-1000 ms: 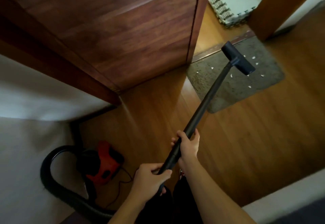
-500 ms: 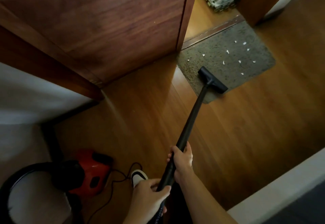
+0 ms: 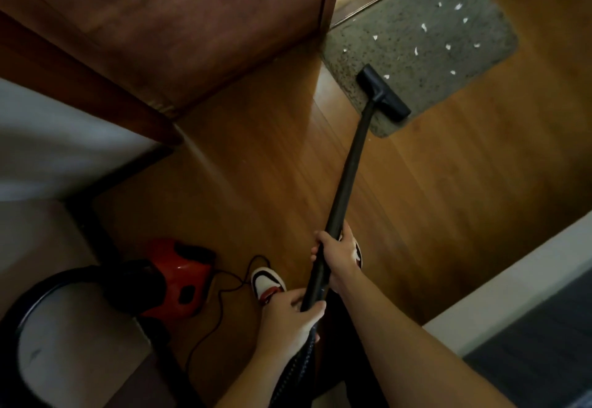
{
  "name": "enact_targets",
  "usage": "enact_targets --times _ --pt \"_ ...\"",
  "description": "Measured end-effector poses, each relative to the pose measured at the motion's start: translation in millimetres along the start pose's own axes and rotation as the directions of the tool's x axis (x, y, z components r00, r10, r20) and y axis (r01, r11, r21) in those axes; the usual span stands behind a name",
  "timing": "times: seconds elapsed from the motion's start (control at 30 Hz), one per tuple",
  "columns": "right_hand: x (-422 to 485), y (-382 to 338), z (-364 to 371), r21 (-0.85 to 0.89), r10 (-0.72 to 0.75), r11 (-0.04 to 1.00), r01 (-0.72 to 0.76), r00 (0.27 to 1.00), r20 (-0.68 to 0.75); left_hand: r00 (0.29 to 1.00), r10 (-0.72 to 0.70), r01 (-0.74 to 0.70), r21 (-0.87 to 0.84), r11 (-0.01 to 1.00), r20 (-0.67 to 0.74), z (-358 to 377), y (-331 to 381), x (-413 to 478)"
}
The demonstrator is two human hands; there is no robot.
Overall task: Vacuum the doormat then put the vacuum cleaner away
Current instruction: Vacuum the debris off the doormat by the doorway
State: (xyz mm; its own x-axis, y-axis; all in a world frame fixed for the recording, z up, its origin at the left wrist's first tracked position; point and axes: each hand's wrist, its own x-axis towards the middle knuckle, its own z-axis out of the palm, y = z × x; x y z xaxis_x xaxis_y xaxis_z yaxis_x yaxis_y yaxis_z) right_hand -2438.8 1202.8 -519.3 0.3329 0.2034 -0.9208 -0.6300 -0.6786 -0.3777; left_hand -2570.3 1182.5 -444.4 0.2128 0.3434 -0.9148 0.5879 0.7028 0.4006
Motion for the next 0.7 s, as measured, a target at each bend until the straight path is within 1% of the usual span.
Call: enact_targets --times 0.23,0.33,0.43,0.5,0.57,0.63,0.7 --pt "8 13 -1 -0.133 -0.038 0.991 0.028 0.997 -0.071 0.995 0.076 -0.077 0.020 0.997 0.061 4 -23 17" --pt "10 19 0 -0.175 -0.068 0.983 0.050 0.993 -0.097 0.988 0.034 -0.026 -0.055 0.998 0.150 -1 -32 22" --pt "13 28 1 -0.217 -0.097 0.974 0.066 0.986 -0.138 0.985 -0.033 0.048 -0.085 0.995 0.170 -15 -43 26" --pt "16 35 1 -0.269 -0.128 0.960 0.080 0.979 -0.162 0.987 -0.084 0.102 -0.129 0.986 0.136 -28 -50 27" --pt "20 46 2 -0.319 -0.168 0.942 0.107 0.971 -0.171 0.994 -0.098 0.104 -0.137 0.985 0.052 -44 -65 30" --pt "25 57 1 -0.359 -0.197 0.925 0.123 0.965 -0.176 0.993 -0.096 0.087 -0.117 0.989 -0.075 -62 -84 32" --pt "28 69 2 -0.418 -0.226 0.898 0.134 0.957 -0.179 0.974 -0.084 0.079 -0.032 0.996 -0.210 -83 -104 33"
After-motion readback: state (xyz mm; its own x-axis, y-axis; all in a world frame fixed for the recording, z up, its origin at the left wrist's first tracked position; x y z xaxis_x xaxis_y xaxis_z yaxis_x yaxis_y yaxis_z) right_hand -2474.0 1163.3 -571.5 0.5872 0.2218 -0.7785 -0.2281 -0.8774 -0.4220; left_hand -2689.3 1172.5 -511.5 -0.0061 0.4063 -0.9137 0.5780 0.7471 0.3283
